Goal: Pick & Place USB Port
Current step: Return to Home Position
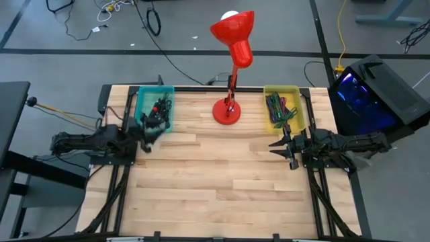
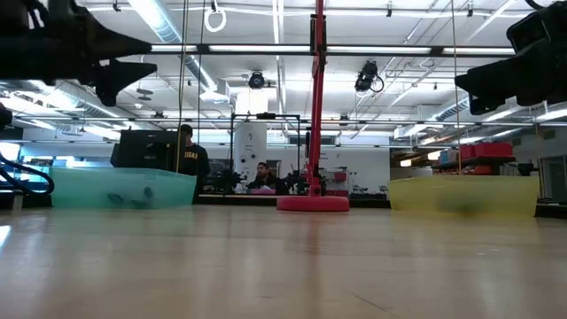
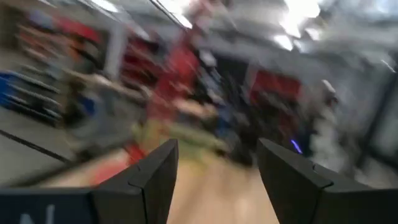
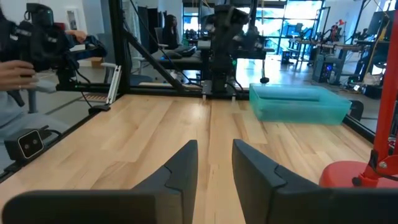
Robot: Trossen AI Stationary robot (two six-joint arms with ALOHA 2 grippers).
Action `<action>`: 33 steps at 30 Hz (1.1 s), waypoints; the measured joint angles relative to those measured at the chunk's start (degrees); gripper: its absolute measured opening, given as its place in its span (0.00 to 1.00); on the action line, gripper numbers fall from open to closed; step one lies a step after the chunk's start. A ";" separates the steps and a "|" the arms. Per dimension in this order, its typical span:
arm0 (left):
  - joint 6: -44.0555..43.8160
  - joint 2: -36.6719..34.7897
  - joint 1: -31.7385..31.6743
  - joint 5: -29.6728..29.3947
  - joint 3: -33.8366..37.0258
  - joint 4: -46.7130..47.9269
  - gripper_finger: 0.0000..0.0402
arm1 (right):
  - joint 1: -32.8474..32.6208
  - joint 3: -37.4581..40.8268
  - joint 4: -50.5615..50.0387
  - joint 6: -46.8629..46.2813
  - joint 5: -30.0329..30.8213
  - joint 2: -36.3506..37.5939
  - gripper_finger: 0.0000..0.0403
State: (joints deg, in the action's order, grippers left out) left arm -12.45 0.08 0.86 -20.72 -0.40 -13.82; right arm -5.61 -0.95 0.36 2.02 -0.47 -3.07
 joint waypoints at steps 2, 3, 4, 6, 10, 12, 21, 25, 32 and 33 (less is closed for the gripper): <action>0.01 -0.04 0.02 5.10 0.00 3.66 0.55 | 0.00 0.00 0.00 0.00 0.00 0.00 0.25; 0.11 -0.04 0.02 6.88 0.00 4.88 0.55 | 0.00 0.00 0.00 0.00 0.00 0.00 0.25; 1.03 -0.04 0.02 8.29 0.00 5.94 0.55 | 0.00 0.00 0.00 0.00 0.00 0.00 0.25; 4.37 -0.02 0.02 10.42 0.00 6.91 0.55 | 0.00 0.00 0.00 0.00 0.00 0.00 0.25; 11.86 -0.02 0.20 12.40 0.00 9.65 0.55 | 0.00 0.00 0.00 0.00 0.00 0.00 0.25; 13.06 -0.02 0.31 12.57 -0.01 10.89 0.55 | 0.00 0.00 0.00 0.00 0.00 0.00 0.25; 6.11 1.75 0.31 11.75 0.00 10.66 0.55 | 0.00 0.00 0.00 0.00 0.03 0.00 0.25; 1.34 1.75 0.31 11.71 0.00 10.64 0.55 | 0.00 0.00 0.01 0.00 0.03 0.00 0.25; -2.25 1.75 0.31 11.64 0.00 10.64 0.55 | 0.00 -0.02 0.00 0.00 0.01 0.00 0.25; -2.29 1.75 0.31 11.64 0.00 10.64 0.55 | 0.00 -0.02 0.00 0.00 0.03 0.00 0.25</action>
